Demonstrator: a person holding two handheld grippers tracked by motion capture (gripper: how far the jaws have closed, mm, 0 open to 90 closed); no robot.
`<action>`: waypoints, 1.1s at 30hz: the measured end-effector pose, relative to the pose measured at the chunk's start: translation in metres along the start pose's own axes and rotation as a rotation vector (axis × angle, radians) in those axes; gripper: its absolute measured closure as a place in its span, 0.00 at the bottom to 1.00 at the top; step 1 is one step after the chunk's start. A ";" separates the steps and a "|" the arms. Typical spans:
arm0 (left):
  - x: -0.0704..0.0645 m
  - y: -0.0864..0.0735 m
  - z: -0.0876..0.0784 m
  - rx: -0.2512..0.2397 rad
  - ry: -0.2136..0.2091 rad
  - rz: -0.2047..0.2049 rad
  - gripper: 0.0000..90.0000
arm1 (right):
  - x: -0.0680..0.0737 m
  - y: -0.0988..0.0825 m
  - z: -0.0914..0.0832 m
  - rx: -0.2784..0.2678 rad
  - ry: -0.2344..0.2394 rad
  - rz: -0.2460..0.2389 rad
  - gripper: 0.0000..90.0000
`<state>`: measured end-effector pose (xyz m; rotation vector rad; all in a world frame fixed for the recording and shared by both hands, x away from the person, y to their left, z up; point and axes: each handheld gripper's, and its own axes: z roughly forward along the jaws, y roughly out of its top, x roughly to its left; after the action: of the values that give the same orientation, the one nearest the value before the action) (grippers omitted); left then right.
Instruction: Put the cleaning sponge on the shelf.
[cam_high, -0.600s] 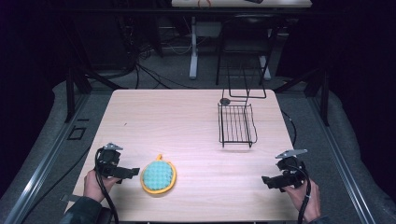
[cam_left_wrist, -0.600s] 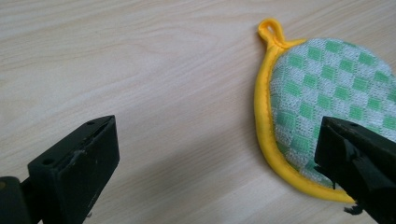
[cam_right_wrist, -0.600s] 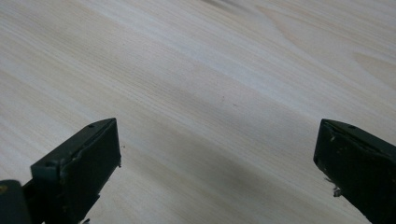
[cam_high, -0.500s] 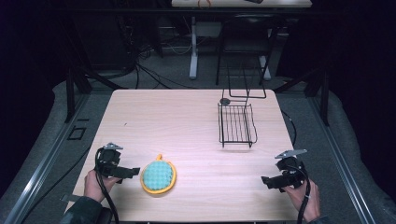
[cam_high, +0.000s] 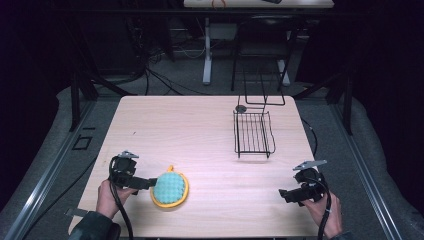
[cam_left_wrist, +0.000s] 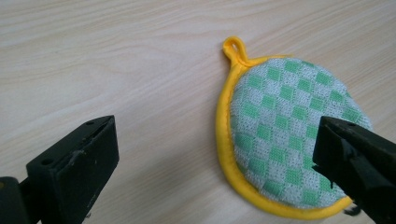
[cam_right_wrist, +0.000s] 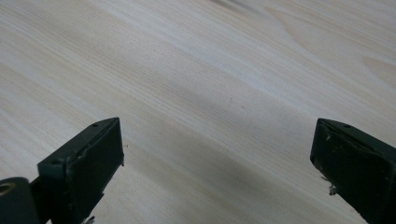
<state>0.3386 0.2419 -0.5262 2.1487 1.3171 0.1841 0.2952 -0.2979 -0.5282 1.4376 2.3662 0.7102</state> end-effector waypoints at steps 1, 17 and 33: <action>-0.002 0.002 0.002 0.000 -0.009 0.004 0.01 | 0.000 0.000 0.000 0.002 0.000 0.001 0.03; -0.019 0.006 0.030 0.101 -0.040 0.074 0.43 | -0.001 -0.001 0.000 -0.002 0.007 -0.002 0.04; -0.029 0.003 0.031 0.076 -0.008 0.139 0.86 | 0.000 -0.001 -0.001 -0.005 0.009 -0.005 0.05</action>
<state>0.3396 0.2036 -0.5443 2.3042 1.1877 0.1837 0.2940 -0.2988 -0.5277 1.4295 2.3722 0.7227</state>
